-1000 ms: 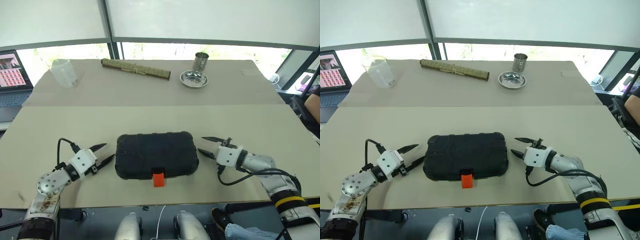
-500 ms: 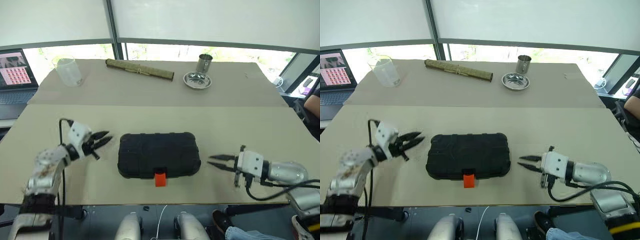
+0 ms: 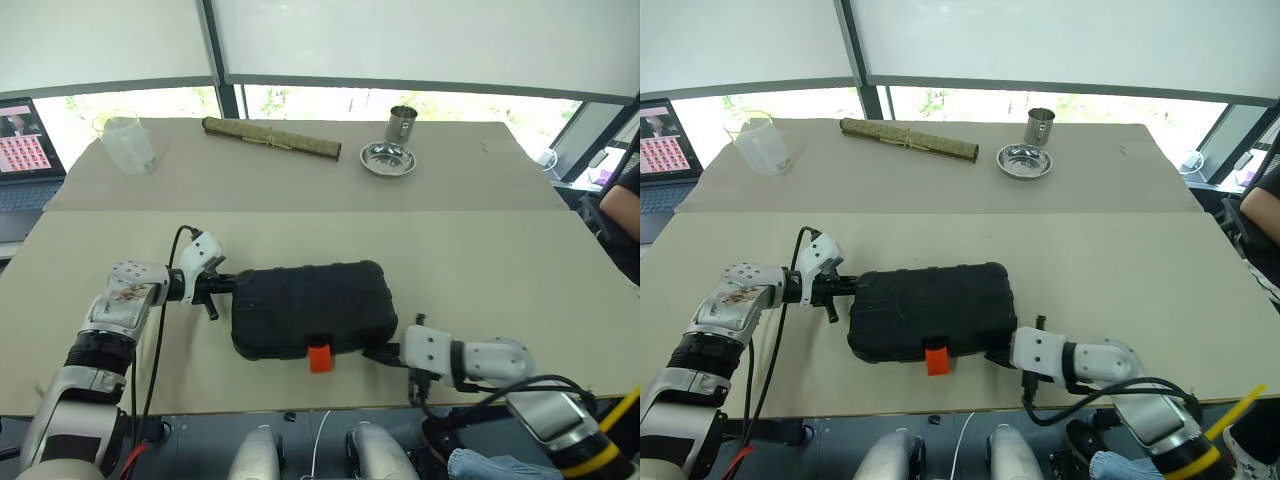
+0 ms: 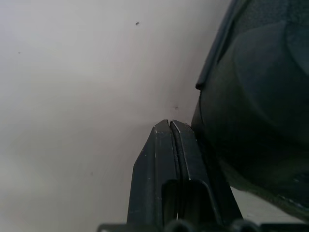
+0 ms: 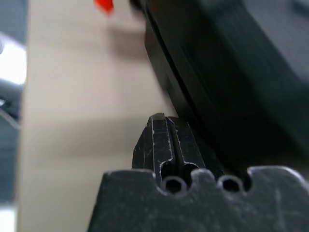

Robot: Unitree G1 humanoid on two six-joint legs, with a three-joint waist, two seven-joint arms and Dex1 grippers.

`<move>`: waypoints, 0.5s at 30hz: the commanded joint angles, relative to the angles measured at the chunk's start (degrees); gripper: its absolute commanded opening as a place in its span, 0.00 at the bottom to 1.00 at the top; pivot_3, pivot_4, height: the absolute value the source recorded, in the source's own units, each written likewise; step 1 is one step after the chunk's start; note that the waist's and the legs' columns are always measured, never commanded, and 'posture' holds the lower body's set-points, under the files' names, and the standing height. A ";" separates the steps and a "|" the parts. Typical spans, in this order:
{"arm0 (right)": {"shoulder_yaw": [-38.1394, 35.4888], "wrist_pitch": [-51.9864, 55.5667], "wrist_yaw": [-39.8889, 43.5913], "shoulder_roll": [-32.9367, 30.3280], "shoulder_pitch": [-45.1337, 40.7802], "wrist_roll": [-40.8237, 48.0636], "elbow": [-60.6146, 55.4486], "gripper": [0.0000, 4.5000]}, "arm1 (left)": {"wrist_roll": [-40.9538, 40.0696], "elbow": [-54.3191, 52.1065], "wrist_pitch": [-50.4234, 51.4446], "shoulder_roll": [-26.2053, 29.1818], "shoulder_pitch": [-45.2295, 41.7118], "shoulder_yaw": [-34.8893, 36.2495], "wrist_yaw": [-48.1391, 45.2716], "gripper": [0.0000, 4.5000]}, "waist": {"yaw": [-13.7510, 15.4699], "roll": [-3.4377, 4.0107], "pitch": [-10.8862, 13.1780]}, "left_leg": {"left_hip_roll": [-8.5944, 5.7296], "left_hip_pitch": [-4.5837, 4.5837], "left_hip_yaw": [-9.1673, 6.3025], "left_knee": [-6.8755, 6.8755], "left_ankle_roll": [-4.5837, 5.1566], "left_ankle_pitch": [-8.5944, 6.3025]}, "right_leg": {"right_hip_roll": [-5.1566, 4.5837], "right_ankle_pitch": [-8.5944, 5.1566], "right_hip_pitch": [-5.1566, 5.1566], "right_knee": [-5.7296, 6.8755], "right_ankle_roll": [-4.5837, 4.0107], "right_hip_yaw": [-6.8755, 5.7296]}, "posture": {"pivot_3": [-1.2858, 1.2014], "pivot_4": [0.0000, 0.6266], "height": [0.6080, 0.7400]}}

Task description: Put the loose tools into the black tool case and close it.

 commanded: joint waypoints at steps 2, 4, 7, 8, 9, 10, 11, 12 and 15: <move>-3.53 0.26 -4.73 4.49 -6.97 -0.79 5.60 0.00 | -4.97 -11.86 4.64 2.41 8.52 5.47 -0.18 0.02 | -0.75 -0.02 -0.01 | 0.06 -0.30 0.03 0.12 0.02 -0.01 | 0.00 0.03 -0.36 0.11 -0.03 0.02 | 0.52 0.24 1.00; -3.57 -0.90 -4.86 5.31 -8.62 -1.48 8.29 0.00 | -6.55 -16.34 5.51 2.61 12.80 8.01 0.91 0.02 | -0.95 -0.01 0.00 | 0.06 -0.55 0.03 0.17 0.01 -0.01 | -0.02 0.05 -0.70 0.30 -0.06 0.05 | 0.52 0.24 1.00; -4.11 -3.03 -4.72 6.06 -10.42 -1.66 11.71 0.00 | -10.80 -22.62 8.66 1.81 17.80 12.59 2.91 0.02 | -0.53 -0.01 0.02 | 0.05 -0.55 0.01 0.18 0.01 -0.01 | -0.05 0.03 -0.76 0.45 -0.06 0.03 | 0.52 0.24 1.00; -4.53 -4.17 -4.89 6.41 -11.06 -1.64 13.08 0.00 | -13.90 -25.21 11.24 1.62 19.05 14.32 2.81 0.02 | -0.25 -0.01 0.03 | 0.05 -0.55 0.00 0.18 0.01 -0.01 | -0.04 0.03 -0.75 0.46 -0.06 0.01 | 0.52 0.24 1.00; -5.22 -4.50 -4.84 6.61 -11.25 -1.14 14.00 0.00 | -16.26 -27.93 13.31 1.03 20.15 16.11 3.98 0.02 | -0.14 -0.02 0.05 | 0.05 -0.55 0.00 0.20 0.01 -0.01 | -0.04 0.03 -0.74 0.47 -0.06 0.00 | 0.52 0.24 1.00; -5.79 -4.86 -4.66 6.69 -11.29 -0.75 14.66 0.00 | -17.95 -30.20 14.66 0.55 21.02 17.49 4.97 0.02 | 0.01 -0.02 0.07 | 0.06 -0.55 0.02 0.22 0.01 -0.01 | -0.05 0.03 -0.74 0.48 -0.06 0.00 | 0.52 0.24 1.00; -6.27 -5.20 -3.88 6.36 -11.00 -0.21 14.92 0.00 | -19.15 -32.04 15.75 0.48 21.80 18.57 5.55 0.02 | 0.22 -0.02 0.09 | 0.05 -0.55 0.01 0.24 0.01 -0.01 | -0.07 0.03 -0.73 0.49 -0.06 0.00 | 0.52 0.24 1.00; -6.70 -5.17 -2.92 5.89 -10.47 0.45 14.74 0.00 | -19.42 -33.15 15.97 0.66 22.35 19.22 5.94 0.02 | 0.32 -0.02 0.10 | 0.03 -0.56 0.00 0.26 0.00 0.00 | -0.10 0.02 -0.72 0.49 -0.05 -0.03 | 0.52 0.24 1.00; -8.79 -5.44 -0.61 3.91 -8.02 2.34 13.07 0.00 | -21.58 -33.80 16.47 1.63 21.55 20.66 4.64 0.02 | 0.51 -0.02 0.10 | -0.02 -0.52 -0.01 0.27 0.00 0.00 | -0.14 0.02 -0.67 0.48 -0.04 -0.02 | 0.52 0.24 1.00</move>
